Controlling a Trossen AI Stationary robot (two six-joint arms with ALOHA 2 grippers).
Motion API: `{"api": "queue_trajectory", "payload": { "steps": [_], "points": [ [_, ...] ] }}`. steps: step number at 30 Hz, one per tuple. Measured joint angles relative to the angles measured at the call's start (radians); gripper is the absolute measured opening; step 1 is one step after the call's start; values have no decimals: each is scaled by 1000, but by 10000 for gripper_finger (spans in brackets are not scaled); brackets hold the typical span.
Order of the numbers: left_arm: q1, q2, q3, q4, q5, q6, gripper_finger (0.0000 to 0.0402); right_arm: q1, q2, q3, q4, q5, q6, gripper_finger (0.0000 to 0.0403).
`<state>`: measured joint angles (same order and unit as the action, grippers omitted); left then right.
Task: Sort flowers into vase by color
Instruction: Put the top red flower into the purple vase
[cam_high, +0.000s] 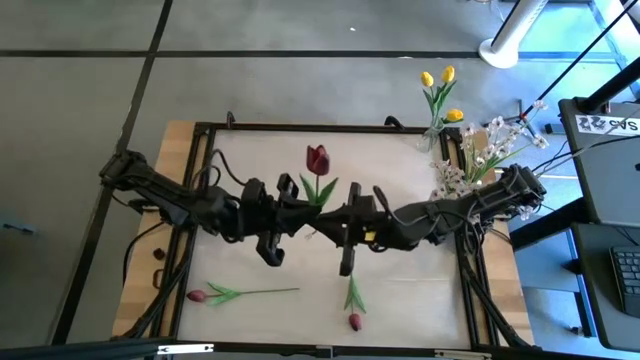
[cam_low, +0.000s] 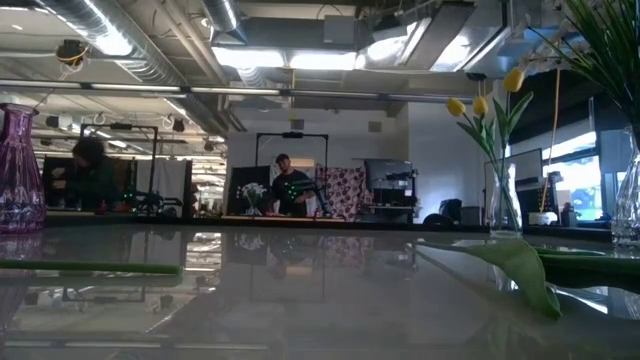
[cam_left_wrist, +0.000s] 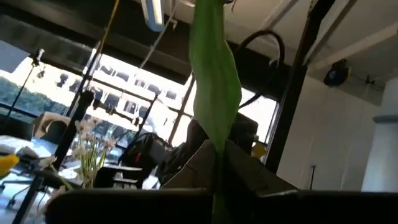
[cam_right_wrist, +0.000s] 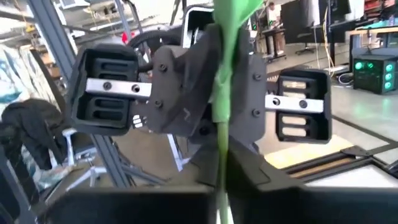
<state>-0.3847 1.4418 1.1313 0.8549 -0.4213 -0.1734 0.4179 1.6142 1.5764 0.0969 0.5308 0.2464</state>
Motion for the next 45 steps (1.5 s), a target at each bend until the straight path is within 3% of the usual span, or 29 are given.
{"api": "queue_trajectory", "payload": {
  "steps": [9, 14, 19, 25, 30, 36, 40, 45],
  "points": [
    [-2, -90, 0, -366, 17, -80, 93, 1, -5, 0, -178, -39, 198, 8],
    [-2, -113, 0, -459, 73, -88, 110, 1, -5, 1, -232, -79, 257, 5],
    [-2, -114, 0, -482, 77, -90, 84, 1, -5, 1, -264, -131, 298, 7],
    [7, -108, -2, -505, 74, -129, 11, 1, -6, 2, -338, -148, 323, 11],
    [-9, -122, -2, -630, 66, -120, 5, 0, -5, 2, -353, -151, 299, 58],
    [-108, -287, -1, -994, -133, -114, 2, 24, -14, 1, -405, -182, 311, 165],
    [-198, -432, -1, -1280, -257, -180, 2, 83, -20, 1, -391, -51, 323, 215],
    [-310, -631, -1, -1490, -318, -185, 1, 136, -19, 1, -406, 131, 341, 233]
  ]
}}
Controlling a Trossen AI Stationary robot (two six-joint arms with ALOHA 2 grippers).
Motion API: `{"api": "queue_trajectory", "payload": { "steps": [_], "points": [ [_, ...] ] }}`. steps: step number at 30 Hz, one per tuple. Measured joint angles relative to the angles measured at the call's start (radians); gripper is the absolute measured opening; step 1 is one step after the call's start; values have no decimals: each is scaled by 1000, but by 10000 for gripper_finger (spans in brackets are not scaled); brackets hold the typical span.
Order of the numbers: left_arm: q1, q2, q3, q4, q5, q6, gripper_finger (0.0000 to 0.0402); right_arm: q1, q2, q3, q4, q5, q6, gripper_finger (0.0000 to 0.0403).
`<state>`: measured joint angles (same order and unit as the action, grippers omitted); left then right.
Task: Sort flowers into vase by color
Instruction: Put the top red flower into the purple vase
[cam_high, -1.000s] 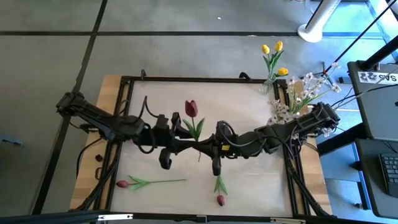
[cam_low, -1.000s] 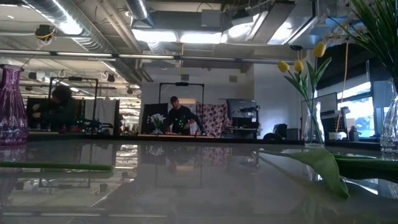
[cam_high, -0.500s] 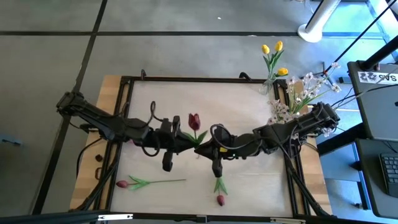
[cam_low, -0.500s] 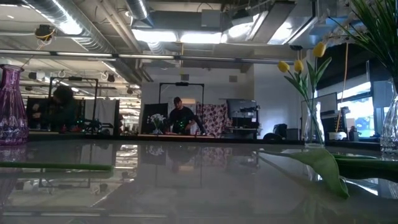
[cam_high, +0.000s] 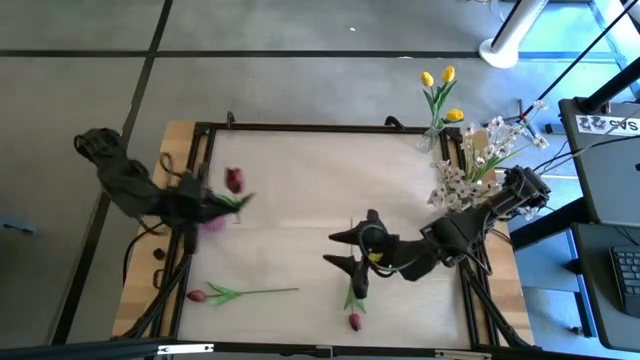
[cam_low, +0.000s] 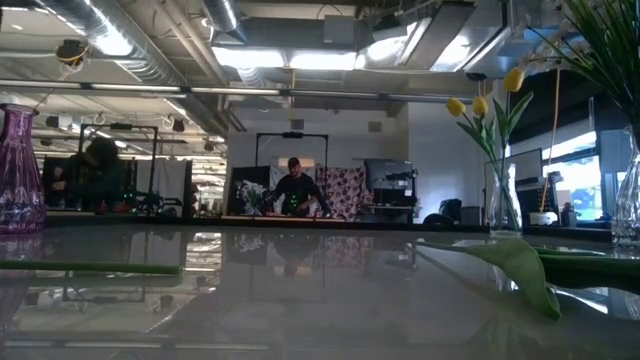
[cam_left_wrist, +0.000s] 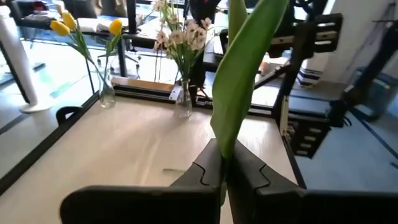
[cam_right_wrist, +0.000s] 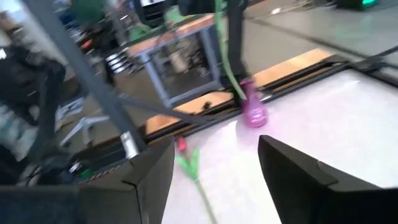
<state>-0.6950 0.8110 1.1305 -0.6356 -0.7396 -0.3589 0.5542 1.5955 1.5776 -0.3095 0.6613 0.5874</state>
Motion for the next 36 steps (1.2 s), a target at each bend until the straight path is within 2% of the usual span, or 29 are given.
{"api": "queue_trajectory", "payload": {
  "steps": [6, 10, 17, 21, 29, 36],
  "points": [
    [-60, -211, -1, -204, -1, -4, 1, 18, 0, 0, -7, 174, 58, 229],
    [-73, -353, -37, -214, 3, -2, 0, 22, 0, 0, -9, 236, 116, 228],
    [-73, -516, -163, -208, -89, -87, 0, 22, 0, 0, -9, 352, 145, 228],
    [-73, -553, -179, -262, -14, -110, 0, 22, 0, 0, -15, 370, 150, 228],
    [-69, -678, -121, -333, 147, -80, 0, 22, 0, 0, -122, 386, 288, 228],
    [-33, -745, -163, -371, 157, -57, 0, 22, 0, 0, -110, 386, 306, 228]
  ]
}}
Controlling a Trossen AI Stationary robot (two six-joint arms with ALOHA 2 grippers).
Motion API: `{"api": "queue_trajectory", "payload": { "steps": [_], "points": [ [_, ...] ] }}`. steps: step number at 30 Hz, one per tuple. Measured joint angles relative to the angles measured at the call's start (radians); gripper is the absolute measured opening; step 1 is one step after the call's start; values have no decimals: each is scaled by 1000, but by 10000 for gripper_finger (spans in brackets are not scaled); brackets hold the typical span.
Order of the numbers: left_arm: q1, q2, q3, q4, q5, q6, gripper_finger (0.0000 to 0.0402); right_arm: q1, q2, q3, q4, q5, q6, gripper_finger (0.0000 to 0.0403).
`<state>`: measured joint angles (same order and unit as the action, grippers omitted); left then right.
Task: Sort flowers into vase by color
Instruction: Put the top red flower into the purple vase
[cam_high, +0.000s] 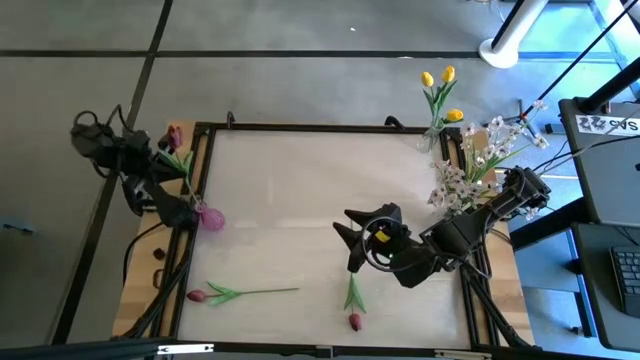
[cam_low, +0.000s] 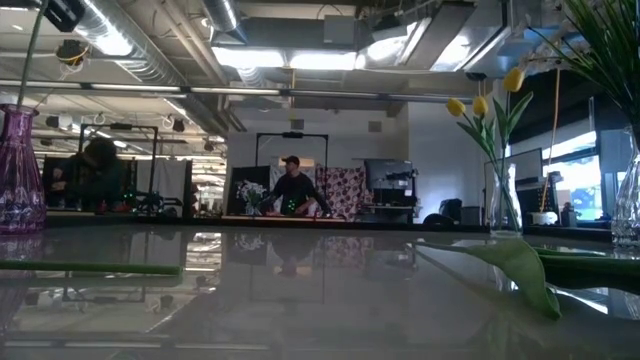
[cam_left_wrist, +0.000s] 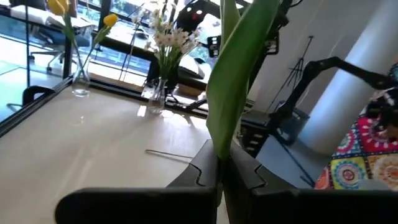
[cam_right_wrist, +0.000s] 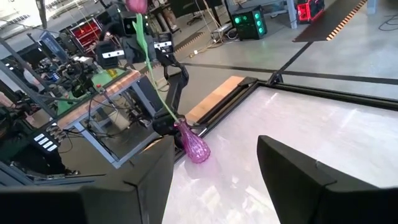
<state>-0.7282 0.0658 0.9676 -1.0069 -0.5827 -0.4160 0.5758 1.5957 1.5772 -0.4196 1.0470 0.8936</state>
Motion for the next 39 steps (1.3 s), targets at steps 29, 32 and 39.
{"api": "queue_trajectory", "payload": {
  "steps": [29, 32, 39],
  "points": [
    [29, -9, -87, -440, 147, -393, 38, 0, 1, 0, -48, -173, 98, 228],
    [29, -9, -87, -447, 173, -417, 58, 0, 1, 0, -54, -108, 98, 233],
    [29, -8, -85, -448, 190, -429, 125, 0, 1, 0, -54, -104, 72, 269]
  ]
}}
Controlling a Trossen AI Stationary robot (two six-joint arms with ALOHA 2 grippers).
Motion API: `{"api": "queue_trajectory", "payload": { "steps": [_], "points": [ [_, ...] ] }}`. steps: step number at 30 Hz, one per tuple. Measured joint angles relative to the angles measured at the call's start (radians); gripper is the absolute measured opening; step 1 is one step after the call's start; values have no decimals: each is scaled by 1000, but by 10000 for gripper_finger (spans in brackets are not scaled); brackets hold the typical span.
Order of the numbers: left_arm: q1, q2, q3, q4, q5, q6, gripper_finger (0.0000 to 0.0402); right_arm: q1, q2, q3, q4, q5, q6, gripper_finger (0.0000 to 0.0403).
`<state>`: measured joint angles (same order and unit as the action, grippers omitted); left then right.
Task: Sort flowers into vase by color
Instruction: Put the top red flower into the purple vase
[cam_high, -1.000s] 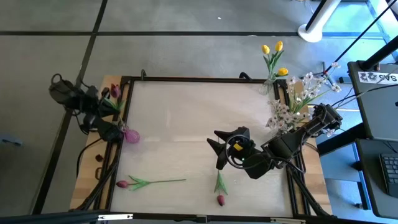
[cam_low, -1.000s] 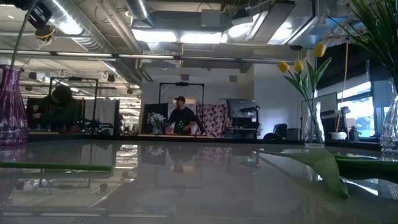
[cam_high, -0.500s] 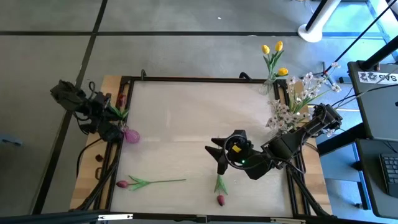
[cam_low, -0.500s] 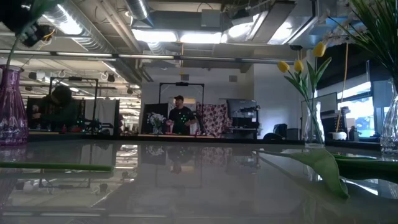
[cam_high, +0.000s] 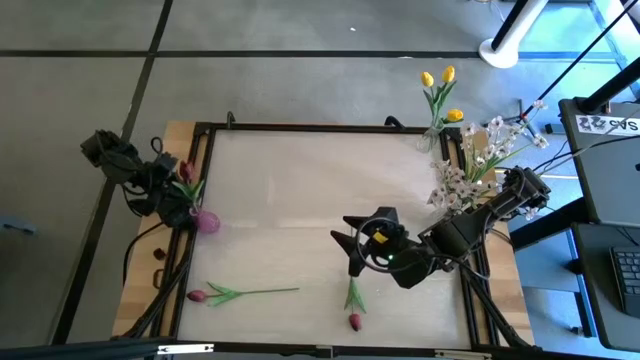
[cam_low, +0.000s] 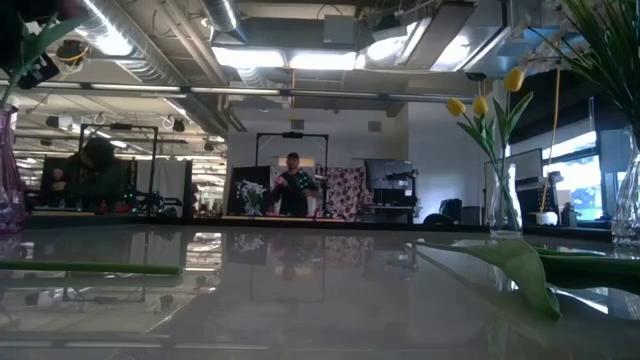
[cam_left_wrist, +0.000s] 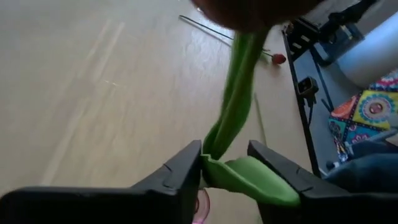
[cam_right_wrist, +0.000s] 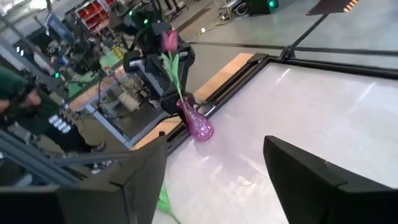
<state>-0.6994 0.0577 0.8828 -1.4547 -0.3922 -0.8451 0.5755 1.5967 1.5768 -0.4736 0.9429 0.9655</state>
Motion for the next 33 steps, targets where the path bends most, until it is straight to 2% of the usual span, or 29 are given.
{"api": "queue_trajectory", "payload": {
  "steps": [5, 8, 12, 14, 26, 33],
  "points": [
    [0, 66, 73, -13, 81, 7, 149, 0, 0, 0, -12, -14, -37, 289],
    [0, 139, 140, -113, 181, -52, 148, 0, 0, 0, -48, -20, -40, 293],
    [0, 195, 165, -116, 294, -92, 145, 0, 0, 0, -83, -20, -40, 294],
    [0, 223, 166, -116, 307, -107, 145, 0, 0, 0, -93, -20, -40, 294],
    [1, 290, 153, -116, 213, -174, 150, 0, 0, 0, -114, -40, -39, 294],
    [2, 294, 46, -116, -3, -115, 155, 0, 0, 0, -152, -93, -39, 294]
  ]
}}
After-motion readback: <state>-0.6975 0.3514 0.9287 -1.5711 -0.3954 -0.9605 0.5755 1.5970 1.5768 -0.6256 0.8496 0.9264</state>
